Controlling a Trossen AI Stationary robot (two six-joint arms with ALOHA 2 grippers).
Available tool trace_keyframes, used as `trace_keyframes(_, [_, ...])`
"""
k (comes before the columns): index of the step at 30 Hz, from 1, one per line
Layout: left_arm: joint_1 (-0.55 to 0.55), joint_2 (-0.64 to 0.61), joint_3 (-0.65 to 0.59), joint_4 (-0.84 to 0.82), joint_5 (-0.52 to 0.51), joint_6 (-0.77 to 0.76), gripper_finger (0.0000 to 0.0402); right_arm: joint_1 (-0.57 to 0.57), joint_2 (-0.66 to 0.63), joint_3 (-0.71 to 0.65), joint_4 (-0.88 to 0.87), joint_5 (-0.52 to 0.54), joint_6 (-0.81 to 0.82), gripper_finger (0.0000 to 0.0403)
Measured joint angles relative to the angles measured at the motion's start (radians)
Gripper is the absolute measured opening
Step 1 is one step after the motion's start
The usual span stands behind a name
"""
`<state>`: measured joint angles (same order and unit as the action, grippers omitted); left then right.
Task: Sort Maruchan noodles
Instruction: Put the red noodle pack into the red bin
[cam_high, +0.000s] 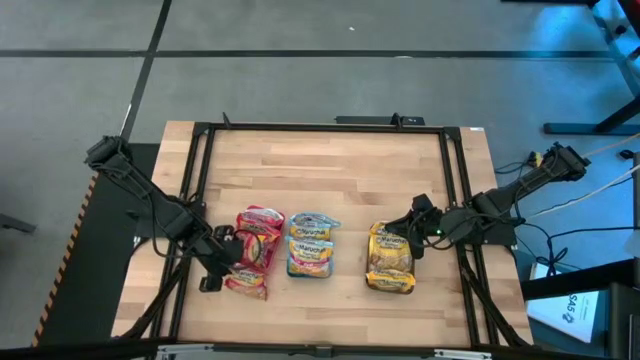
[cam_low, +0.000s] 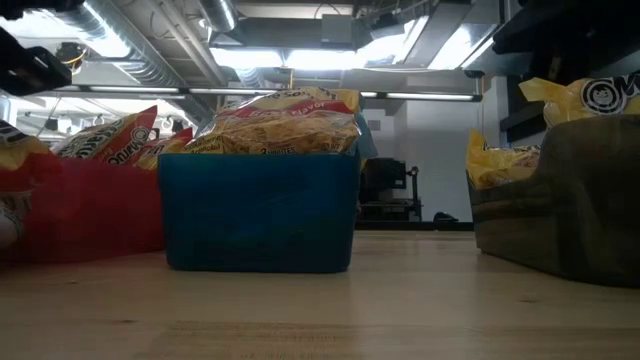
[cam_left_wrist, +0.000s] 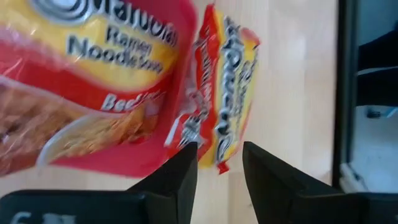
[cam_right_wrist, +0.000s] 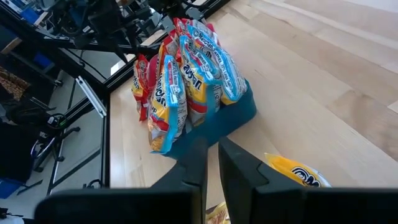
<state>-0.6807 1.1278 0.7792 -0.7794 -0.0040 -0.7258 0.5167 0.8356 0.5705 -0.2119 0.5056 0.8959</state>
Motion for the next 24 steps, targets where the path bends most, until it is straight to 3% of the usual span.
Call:
trace_keyframes(5, [0.0, 0.0, 0.0, 0.077, 0.008, 0.003, 0.0123, 0.0, 0.0, 0.0, -0.001, 0.0, 0.0, 0.0039])
trace_keyframes(19, [0.011, 0.126, 0.0, 0.085, 0.014, 0.029, 0.0123, 0.0, 0.0, 0.0, -0.03, 0.0, -0.001, 0.0039])
trace_keyframes(24, [0.015, 0.121, 0.0, 0.085, 0.006, 0.03, 0.0097, 0.0, 0.0, 0.0, -0.03, -0.001, -0.001, 0.0039])
